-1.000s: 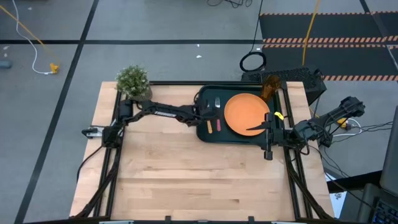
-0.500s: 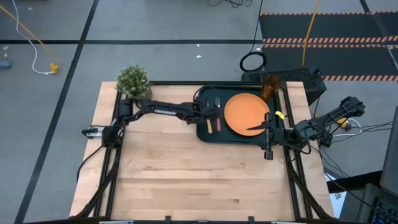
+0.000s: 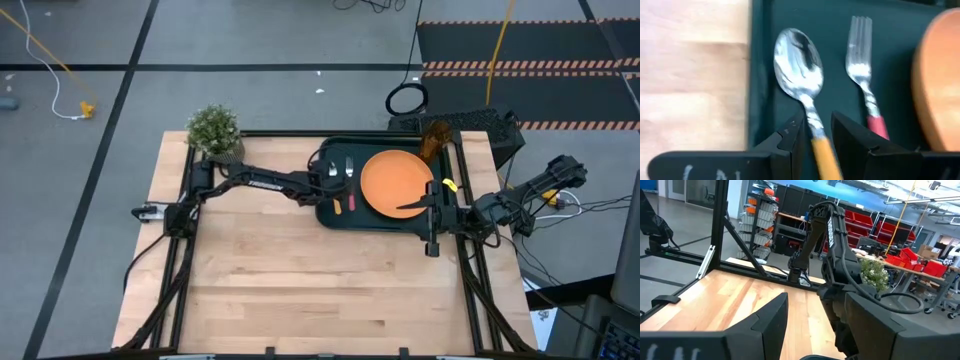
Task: Pick and place plate/cup/fork/spoon on tray
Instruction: Put the spoon on the tray
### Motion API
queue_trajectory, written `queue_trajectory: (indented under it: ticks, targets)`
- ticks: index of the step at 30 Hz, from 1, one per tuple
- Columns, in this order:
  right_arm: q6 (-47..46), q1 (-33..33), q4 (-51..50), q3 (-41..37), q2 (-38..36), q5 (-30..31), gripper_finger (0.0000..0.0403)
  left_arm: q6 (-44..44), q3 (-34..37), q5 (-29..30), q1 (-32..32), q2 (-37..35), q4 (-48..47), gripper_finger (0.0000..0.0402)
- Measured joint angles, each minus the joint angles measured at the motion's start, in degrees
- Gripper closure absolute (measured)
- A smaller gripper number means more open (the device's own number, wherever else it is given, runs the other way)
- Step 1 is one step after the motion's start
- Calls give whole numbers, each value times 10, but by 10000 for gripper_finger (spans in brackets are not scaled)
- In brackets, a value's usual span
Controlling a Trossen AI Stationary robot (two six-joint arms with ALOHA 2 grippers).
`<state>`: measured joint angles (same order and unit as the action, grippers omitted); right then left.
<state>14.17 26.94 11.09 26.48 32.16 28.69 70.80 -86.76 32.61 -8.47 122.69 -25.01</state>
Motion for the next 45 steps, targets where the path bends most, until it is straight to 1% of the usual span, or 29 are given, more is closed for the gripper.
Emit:
queue_trajectory:
  ticks: [3,6,9,13,20,24,27,32,36,41,45]
  targets:
    - [-4,1,2,0,0,-1,211,-4,6,15,-10,0,1,302]
    - [-13,1,4,0,0,-2,211,-22,10,6,-21,0,9,302]
    - [-14,1,7,0,0,-2,211,-51,21,-8,-28,0,48,302]
    - [-13,1,7,0,0,-2,211,-92,29,-11,-36,0,87,302]
    - [-11,1,7,0,0,-2,211,-134,30,-11,-58,0,102,302]
    - [-11,1,7,0,0,-2,211,-159,30,-26,-71,0,107,302]
    - [-11,1,7,0,0,-2,211,-170,30,-27,-77,0,111,302]
    - [-9,1,7,0,0,-2,211,-191,30,-37,-82,7,122,302]
    - [-9,1,7,0,0,-2,211,-202,31,-56,-80,16,121,302]
    - [-6,1,9,0,0,-2,211,-208,30,-50,-69,30,147,303]
    - [0,1,9,0,0,-2,211,-216,29,-44,-74,42,171,303]
